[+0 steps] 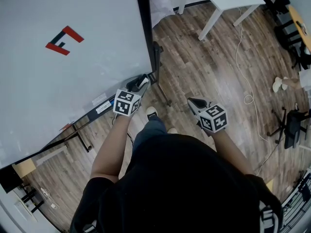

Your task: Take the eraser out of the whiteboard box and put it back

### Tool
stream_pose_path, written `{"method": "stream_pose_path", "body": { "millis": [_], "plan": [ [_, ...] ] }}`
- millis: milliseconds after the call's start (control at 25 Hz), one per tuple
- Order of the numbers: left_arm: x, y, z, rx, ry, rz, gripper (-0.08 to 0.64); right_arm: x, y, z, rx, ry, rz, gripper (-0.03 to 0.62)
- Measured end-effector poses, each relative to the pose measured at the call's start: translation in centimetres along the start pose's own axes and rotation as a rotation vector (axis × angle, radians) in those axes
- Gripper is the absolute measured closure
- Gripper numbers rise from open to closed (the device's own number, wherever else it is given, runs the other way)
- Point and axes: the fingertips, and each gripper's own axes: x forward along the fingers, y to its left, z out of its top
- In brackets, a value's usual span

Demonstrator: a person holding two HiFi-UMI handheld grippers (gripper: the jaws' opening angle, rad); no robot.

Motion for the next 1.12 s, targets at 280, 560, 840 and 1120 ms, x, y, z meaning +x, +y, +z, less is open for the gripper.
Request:
{"method": "stream_pose_path", "body": {
  "millis": [280,560,840,1120],
  "plan": [
    [-1.9,-0.5,0.5,-0.001,-0.03,0.021,0.39,-1.0,0.7,0.3,-0.027,-0.015,0.003,0.597],
    [-4.3,-1.3,0.3,-0.013,-0.051,0.044,0.391,-2.0,1.7,0.7,-0.063,-0.027,0.011,0.597],
    [-7.3,-1.5,-0.2,-0.015,-0.086,0.09,0.39,-2.9,2.9,0.7,-0.093,-0.038,0.021,0.597],
    [-9.7,-2.8,-0.7,-0.016,-0.111,0.109,0.391,-4.4,3.9,0.5,-0.121,-0.052,0.021,0.597]
  ]
}}
